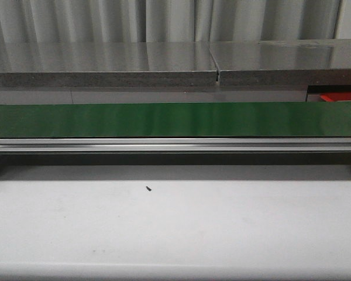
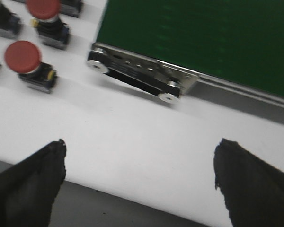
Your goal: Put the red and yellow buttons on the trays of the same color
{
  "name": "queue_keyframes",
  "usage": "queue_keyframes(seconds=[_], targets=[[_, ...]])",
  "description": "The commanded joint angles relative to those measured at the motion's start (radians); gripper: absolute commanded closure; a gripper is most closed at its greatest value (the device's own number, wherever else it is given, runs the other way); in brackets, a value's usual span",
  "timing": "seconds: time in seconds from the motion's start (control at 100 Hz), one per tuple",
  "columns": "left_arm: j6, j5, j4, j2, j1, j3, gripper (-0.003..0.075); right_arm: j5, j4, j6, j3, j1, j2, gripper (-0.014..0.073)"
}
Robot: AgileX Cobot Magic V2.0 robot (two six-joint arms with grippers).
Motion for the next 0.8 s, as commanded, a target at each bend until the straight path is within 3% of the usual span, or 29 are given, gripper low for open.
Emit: queue_keyframes(seconds=[0.0,0.11,0.23,0.79], targets=[[-0.013,-0.067,-0.014,0.013,0.097,-0.034,0.0105,-0.081,-0.008,-0.001,-0.001,0.000,0.006,0.0660],[-0.013,-0.089,-0.033,0.065,0.206,-0.034,0.0106,-0.081,-0.008,-0.001,-0.001,0.000,0.006,0.0660],[-0.013,-0.118,-0.056,0.148,0.259,-0.051,0.0110,-0.081,-0.008,-0.001,-0.001,0.000,0.006,0.0660],[-0.011,-0.037,-0.044,0.555,0.268,-0.323,0.0110,-0.081,-0.008,-0.001,-0.001,0.000,0.006,0.0660]])
